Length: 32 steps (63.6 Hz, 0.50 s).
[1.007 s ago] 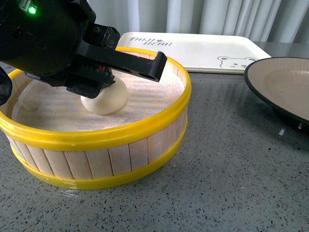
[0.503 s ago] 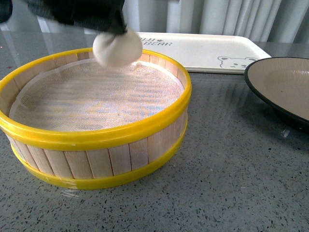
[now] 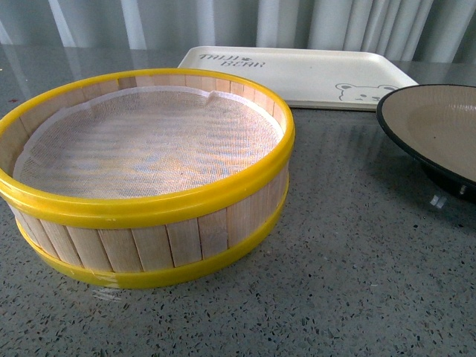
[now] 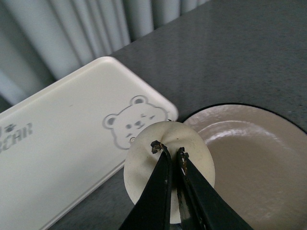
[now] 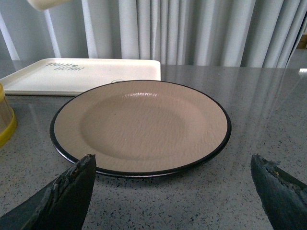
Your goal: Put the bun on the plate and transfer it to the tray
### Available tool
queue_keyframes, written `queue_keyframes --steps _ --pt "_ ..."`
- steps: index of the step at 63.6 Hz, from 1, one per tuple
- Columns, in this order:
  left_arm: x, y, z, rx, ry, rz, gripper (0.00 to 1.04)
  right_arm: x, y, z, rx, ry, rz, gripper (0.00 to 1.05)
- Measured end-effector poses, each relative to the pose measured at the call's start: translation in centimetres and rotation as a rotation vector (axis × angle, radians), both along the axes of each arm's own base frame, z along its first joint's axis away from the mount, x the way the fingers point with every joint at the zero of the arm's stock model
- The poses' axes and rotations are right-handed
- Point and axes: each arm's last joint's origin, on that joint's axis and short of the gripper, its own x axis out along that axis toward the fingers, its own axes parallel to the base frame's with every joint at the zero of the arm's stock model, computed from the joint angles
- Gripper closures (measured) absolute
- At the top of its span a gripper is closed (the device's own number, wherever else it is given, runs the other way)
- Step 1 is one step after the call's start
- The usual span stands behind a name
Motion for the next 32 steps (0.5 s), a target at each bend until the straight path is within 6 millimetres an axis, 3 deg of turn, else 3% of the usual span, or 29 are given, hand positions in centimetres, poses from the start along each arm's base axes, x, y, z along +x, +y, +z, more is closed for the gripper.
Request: queue_keyframes --steps 12,32 --pt "-0.4 -4.2 -2.2 -0.003 0.039 -0.098 1.01 0.0 0.0 0.0 0.000 0.000 0.000 0.09" --pt "-0.9 -7.5 -6.0 0.019 0.110 -0.157 1.01 0.0 0.0 0.0 0.000 0.000 0.000 0.09"
